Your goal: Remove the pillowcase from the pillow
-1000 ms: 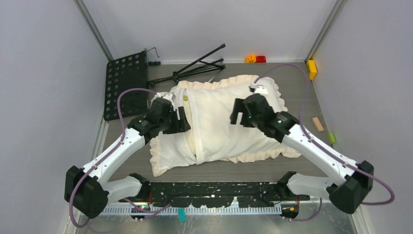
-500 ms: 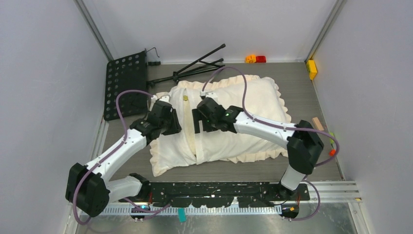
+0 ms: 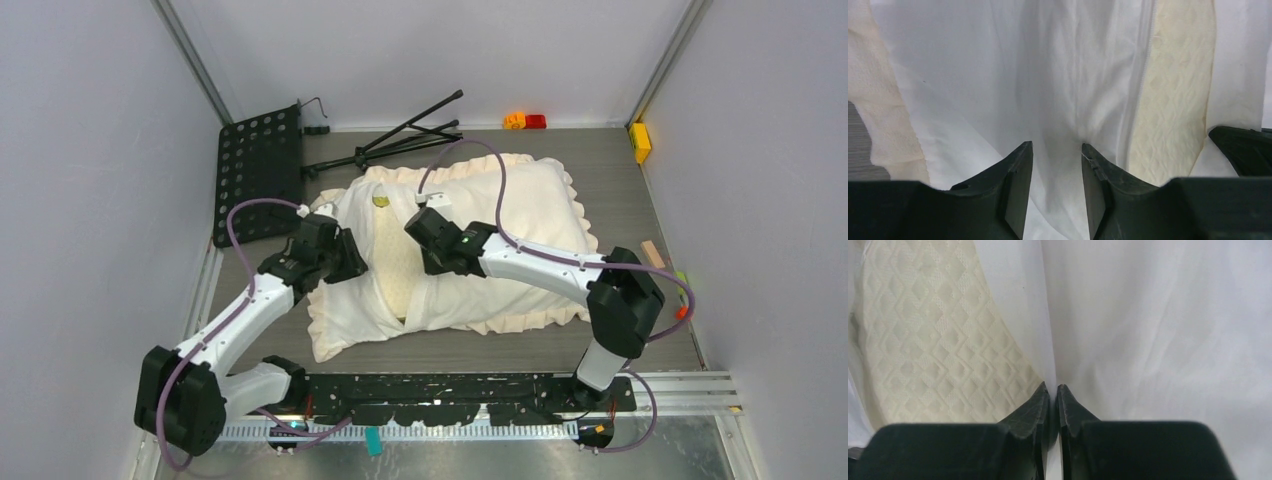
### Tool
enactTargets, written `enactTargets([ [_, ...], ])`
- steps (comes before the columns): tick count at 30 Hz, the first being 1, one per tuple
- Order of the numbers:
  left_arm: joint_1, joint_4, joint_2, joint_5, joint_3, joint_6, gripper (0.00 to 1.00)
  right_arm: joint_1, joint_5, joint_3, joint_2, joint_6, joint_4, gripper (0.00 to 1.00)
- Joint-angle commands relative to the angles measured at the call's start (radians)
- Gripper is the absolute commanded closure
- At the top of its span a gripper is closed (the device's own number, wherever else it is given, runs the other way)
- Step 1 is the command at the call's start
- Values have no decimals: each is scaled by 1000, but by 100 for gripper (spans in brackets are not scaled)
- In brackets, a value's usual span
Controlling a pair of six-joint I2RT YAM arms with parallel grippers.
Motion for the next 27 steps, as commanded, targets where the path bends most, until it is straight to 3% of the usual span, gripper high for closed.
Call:
enactTargets([
  [1, 6, 5, -143, -27, 1, 26, 55, -1, 105, -34, -135, 27, 11, 87],
  [9, -3, -54, -96, 130, 103, 77, 25, -1, 99, -67, -206, 16, 46, 91],
  [14, -3, 31, -14, 151, 82, 50, 19, 0, 83, -65, -207, 16, 50, 96],
  [17, -2, 112, 50, 188, 64, -10, 43, -1, 92, -73, -203, 25, 61, 97],
  [22, 20, 180, 58, 96, -23, -63, 65, -9, 95, -84, -200, 57, 80, 100],
  [25, 100, 173, 23, 60, -84, -81, 88, -22, 103, -97, -213, 72, 81, 100],
  [27, 171, 188, -2, 101, -128, -99, 95, -36, 98, -105, -218, 73, 86, 100],
])
